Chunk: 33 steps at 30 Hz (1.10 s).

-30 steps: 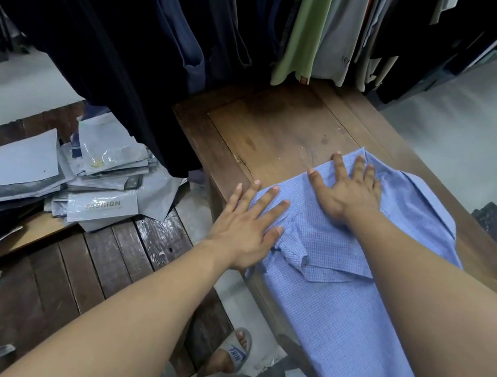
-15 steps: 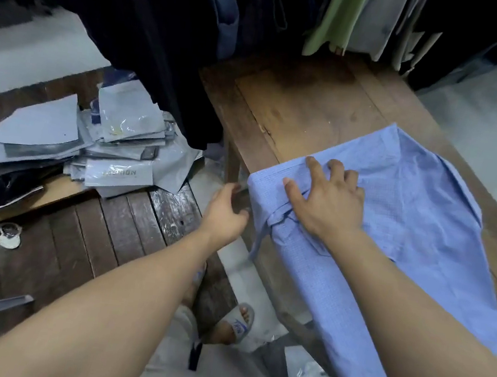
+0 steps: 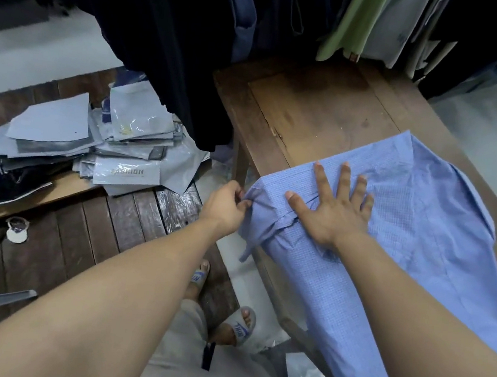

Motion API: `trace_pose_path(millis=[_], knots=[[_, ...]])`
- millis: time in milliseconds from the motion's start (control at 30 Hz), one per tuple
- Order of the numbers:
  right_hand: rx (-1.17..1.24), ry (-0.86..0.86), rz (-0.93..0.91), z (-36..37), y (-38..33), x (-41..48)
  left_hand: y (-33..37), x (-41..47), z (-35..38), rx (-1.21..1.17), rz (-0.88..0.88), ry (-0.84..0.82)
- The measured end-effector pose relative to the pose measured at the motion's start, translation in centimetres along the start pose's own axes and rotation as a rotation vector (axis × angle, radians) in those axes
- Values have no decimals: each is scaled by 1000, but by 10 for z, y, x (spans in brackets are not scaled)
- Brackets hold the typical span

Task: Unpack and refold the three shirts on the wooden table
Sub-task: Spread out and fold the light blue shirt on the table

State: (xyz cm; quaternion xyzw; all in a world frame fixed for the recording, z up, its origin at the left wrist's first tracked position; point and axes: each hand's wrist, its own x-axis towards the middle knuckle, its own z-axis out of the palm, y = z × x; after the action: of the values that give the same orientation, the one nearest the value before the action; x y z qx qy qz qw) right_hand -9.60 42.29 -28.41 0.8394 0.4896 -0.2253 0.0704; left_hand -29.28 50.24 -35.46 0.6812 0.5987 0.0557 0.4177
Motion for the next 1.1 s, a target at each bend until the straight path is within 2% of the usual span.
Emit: trace_pose_path(millis=[133, 200, 300, 400, 467, 567, 700, 833, 900, 1000, 1100], knots=[[28, -19, -19, -1, 2, 0, 9, -3, -3, 40, 6, -12], [92, 3, -37, -4, 6, -2, 20, -6, -5, -6, 41, 113], [270, 199, -63, -12, 18, -10, 48, -13, -9, -51, 169, 350], [363, 459, -54, -19, 34, -24, 83, -20, -8, 48, 366, 413], [336, 584, 10, -23, 49, -36, 106, -22, -1, 55, 464, 326], [318, 627, 166, -26, 77, -57, 139, -31, 14, 38, 502, 79], [338, 620, 411, -20, 124, -95, 168, -45, 37, 289, 618, -121], [421, 458, 778, -3, 162, -138, 187, -57, 66, 660, 771, -251], [516, 372, 913, 7, 171, -158, 192, -62, 79, 795, 783, -334], [607, 258, 1003, 24, 176, -183, 202, -66, 92, 863, 711, -418], [598, 191, 976, 30, 176, -196, 212, -74, 96, 942, 679, -388]])
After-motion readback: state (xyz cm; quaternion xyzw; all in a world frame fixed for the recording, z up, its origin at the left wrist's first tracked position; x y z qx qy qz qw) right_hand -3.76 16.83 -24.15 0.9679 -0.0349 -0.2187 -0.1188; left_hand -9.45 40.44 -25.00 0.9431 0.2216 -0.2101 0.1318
